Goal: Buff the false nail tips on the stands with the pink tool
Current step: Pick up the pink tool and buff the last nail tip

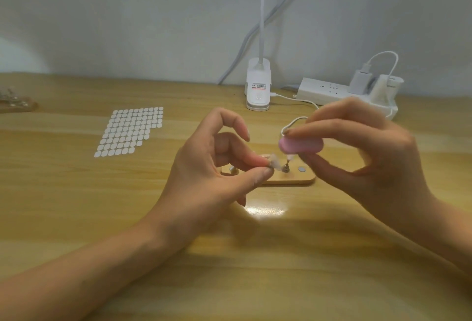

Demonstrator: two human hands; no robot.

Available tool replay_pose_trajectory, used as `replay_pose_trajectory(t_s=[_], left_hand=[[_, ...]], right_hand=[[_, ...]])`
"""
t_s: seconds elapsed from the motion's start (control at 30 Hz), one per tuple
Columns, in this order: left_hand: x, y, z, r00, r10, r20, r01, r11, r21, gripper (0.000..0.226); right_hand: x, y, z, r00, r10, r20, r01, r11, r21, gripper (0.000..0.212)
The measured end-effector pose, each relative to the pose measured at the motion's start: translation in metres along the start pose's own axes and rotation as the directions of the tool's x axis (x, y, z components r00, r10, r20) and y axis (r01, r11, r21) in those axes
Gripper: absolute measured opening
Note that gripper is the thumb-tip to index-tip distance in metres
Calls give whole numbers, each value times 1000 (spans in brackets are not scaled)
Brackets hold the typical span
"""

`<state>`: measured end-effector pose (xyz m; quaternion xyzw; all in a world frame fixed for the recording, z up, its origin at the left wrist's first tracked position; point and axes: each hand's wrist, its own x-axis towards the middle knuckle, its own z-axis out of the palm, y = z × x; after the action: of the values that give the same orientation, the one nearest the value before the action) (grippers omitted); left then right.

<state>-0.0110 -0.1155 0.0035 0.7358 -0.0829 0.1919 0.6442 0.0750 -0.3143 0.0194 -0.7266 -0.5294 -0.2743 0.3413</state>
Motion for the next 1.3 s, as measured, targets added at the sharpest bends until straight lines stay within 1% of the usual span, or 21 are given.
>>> replay_pose_trajectory(t_s=[0.03,0.1,0.17,0.23,0.27,0.37,0.4,0.47,0.53,0.6,0.67,0.77,0.87,1.0,1.2,1.3], left_hand=[[0,0,0,1000,3,3,-3,1000,4,43],[-1,0,1,1000,12,8,-12,1000,16,39],[-2,0,1,1000,17,12,-18,999,45,39],[-2,0,1,1000,18,4,-18,999,47,39],[-2,1,1,1000,21,2,-21,999,43,39],[-1,0,1,999,34,5,-34,997,67,38],[-1,0,1,999,35,8,-35,996,77,38],[-2,-1,0,999,34,15,-35,996,81,39],[-1,0,0,999,32,27,-34,997,65,39],[0,-1,0,999,9,31,-9,1000,-9,39],[1,-2,-1,1000,-8,23,10,997,-72,40],[1,-1,-4,1000,8,5,-8,997,-74,41],[0,-2,-2,999,35,22,-34,996,-81,41],[0,-4,-1,999,46,28,-43,995,-89,42],[0,-8,-1,998,48,37,-46,998,-50,47],[1,-10,-1,999,30,20,-29,997,-68,50]], right_hand=[[0,-1,0,1000,-8,-9,8,1000,16,20],[-1,-6,4,998,-58,25,57,998,32,18],[-1,-5,4,999,-32,38,31,999,15,17],[0,-1,1,1000,14,6,-14,1000,1,19],[0,-2,0,1000,9,-1,-9,1000,6,20],[-3,-6,5,997,-61,45,60,998,20,17],[-4,-4,6,998,-51,44,50,999,17,16],[-2,6,4,1000,18,-3,-17,999,32,17],[-1,14,2,994,92,-57,-85,990,110,21],[-4,16,4,989,126,-77,-110,977,181,23],[-8,17,10,987,142,-73,-122,966,228,23],[-13,18,14,986,161,-50,-142,953,267,22],[-14,19,16,983,179,-34,-160,938,306,21],[-14,14,18,986,168,-16,-151,920,361,21],[-11,8,16,992,127,-4,-119,940,321,22],[-11,7,16,993,119,18,-119,949,293,22]])
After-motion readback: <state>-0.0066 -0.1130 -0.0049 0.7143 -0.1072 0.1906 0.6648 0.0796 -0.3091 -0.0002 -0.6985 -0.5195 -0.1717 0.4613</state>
